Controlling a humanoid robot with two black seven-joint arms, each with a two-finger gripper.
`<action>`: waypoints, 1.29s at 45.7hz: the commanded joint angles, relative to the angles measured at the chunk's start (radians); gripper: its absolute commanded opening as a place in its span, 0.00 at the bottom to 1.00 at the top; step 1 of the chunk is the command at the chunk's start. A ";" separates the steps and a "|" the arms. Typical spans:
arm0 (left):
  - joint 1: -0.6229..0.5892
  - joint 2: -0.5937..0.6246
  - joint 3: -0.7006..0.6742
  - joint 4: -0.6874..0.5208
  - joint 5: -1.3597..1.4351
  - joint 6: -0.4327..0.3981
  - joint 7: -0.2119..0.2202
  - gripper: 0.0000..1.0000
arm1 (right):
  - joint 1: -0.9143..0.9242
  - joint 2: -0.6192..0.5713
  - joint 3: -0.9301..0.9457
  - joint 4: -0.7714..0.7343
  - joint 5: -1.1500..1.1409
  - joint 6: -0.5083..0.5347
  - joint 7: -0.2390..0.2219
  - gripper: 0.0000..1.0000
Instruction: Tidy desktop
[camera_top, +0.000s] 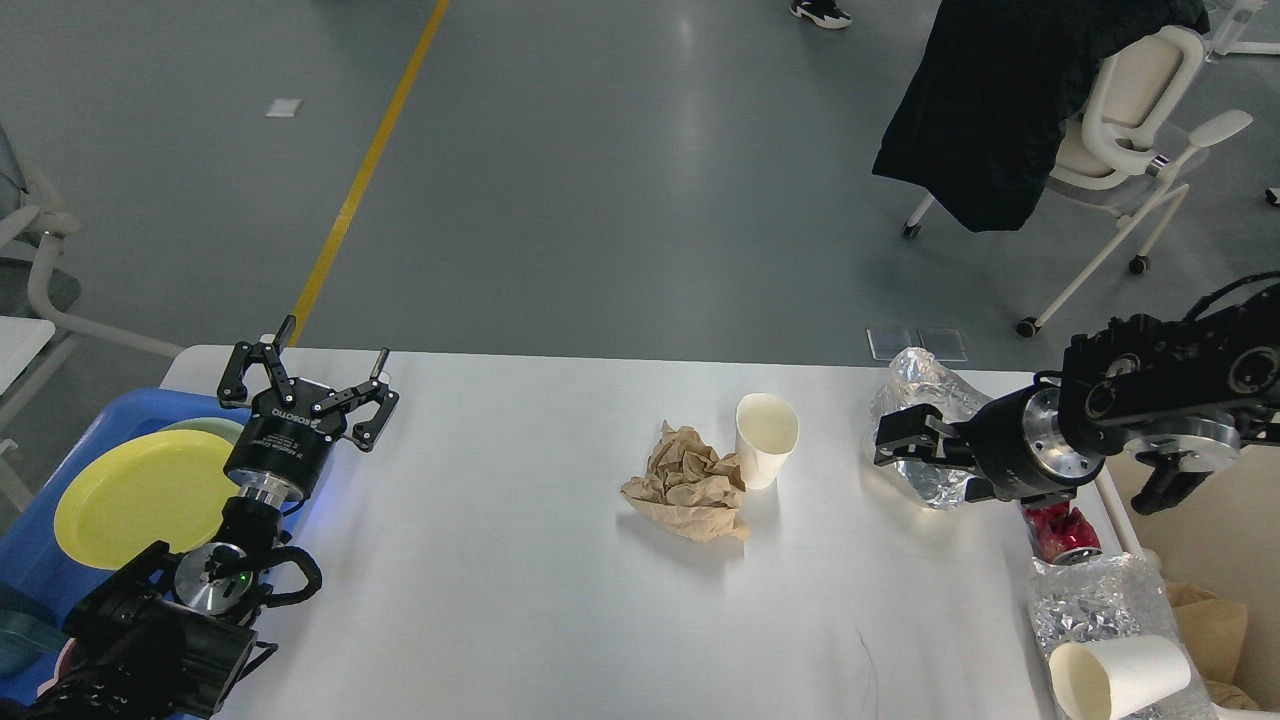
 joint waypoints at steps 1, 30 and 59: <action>0.000 0.000 0.000 0.000 0.000 -0.002 0.001 1.00 | 0.000 0.040 -0.003 -0.012 0.005 -0.001 0.000 1.00; 0.000 0.000 0.000 0.000 0.000 -0.002 0.000 1.00 | -0.330 -0.263 -0.047 -0.084 -0.009 -0.088 0.000 1.00; -0.001 0.000 0.000 0.000 0.000 -0.002 0.000 1.00 | -0.440 -0.104 -0.053 -0.122 -0.024 -0.354 0.057 1.00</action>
